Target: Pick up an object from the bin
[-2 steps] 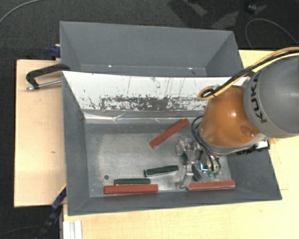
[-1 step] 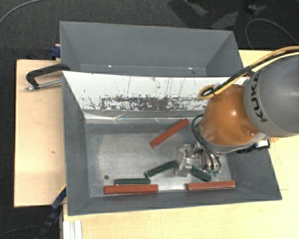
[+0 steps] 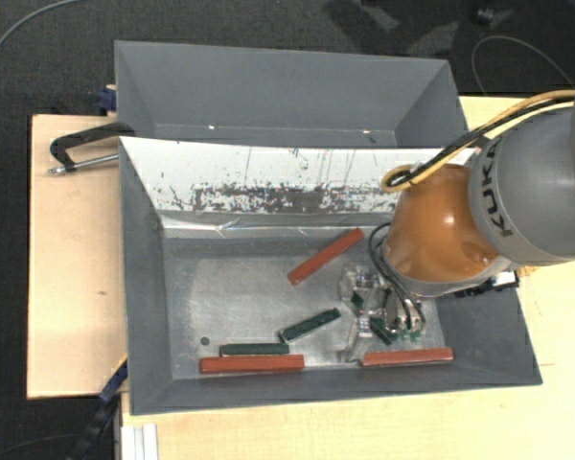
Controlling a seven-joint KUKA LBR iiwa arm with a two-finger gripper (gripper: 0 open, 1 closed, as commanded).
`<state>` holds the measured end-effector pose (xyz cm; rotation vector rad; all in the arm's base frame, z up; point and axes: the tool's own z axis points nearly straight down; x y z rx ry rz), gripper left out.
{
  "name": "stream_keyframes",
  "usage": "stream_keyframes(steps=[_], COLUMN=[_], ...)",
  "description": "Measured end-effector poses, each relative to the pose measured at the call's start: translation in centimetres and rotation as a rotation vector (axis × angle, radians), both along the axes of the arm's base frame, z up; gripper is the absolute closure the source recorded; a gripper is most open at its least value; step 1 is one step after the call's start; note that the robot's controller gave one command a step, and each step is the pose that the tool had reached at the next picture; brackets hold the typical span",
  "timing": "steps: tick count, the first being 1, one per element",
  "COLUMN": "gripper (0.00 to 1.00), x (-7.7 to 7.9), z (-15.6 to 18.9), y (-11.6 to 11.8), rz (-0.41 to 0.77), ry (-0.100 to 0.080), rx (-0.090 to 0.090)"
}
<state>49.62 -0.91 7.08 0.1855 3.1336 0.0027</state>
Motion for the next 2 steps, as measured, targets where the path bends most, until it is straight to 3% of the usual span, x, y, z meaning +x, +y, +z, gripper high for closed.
stream_keyframes(steps=[1,2], gripper=[0.0,1.0], x=[3.89,3.83], z=[0.02,-0.02], y=[6.85,6.56], rz=[-0.187,-0.19], ry=[-0.004,-0.001], rx=[0.004,0.001])
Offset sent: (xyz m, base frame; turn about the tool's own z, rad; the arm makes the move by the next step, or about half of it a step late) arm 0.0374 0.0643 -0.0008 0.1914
